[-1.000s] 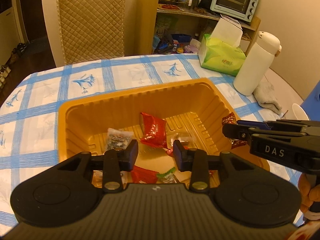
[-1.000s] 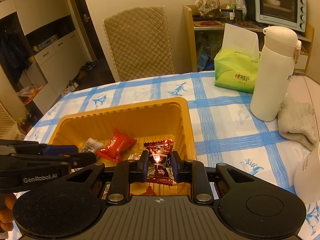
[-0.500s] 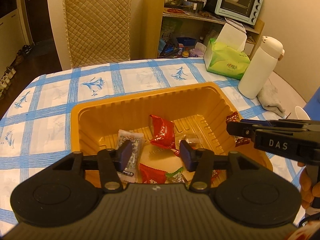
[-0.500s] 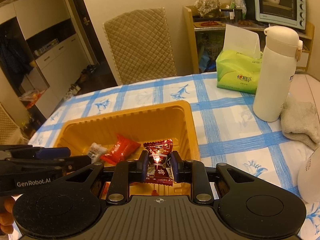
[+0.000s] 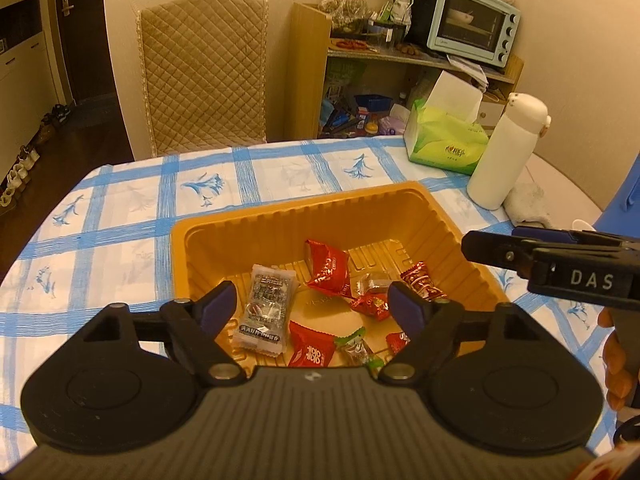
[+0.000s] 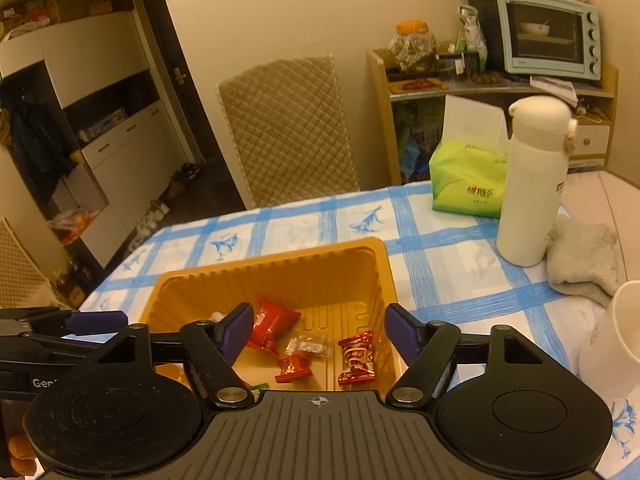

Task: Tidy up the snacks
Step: 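Open the left tool to drop the green candy while the right tool drops its candy, then move both open tools back from the basket toward the remaining snacks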

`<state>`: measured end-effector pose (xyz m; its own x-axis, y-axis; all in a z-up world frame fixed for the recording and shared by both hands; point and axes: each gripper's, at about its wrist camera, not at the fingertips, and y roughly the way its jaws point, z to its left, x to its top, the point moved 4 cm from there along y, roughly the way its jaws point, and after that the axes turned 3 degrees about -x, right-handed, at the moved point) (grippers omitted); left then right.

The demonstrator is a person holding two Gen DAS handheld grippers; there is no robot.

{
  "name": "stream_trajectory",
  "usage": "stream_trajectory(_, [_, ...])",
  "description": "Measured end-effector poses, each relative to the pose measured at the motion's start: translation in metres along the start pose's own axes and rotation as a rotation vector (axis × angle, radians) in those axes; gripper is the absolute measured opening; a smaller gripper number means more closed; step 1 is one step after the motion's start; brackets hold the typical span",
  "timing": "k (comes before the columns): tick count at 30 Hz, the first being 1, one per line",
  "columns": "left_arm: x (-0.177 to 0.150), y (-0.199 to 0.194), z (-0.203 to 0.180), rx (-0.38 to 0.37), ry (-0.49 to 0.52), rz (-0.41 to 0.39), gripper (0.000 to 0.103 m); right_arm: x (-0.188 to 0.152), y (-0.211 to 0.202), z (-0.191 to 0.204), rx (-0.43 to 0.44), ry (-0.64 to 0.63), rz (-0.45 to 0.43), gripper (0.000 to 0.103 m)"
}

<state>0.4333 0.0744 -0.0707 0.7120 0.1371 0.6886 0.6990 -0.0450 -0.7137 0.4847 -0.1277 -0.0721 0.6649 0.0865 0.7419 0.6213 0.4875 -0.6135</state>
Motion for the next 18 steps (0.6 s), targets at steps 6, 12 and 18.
stream_trajectory(6, [-0.003,-0.028,-0.004,-0.007,0.002,-0.032,0.083,-0.001,-0.026,0.003,0.012,0.011,-0.020,0.078])
stream_trajectory(12, [-0.009,-0.057,-0.011,-0.024,0.009,-0.053,0.083,-0.006,-0.056,0.009,0.018,-0.004,-0.044,0.084])
stream_trajectory(18, [-0.024,-0.086,-0.024,-0.041,0.017,-0.068,0.083,-0.017,-0.087,0.015,0.023,-0.019,-0.049,0.088])
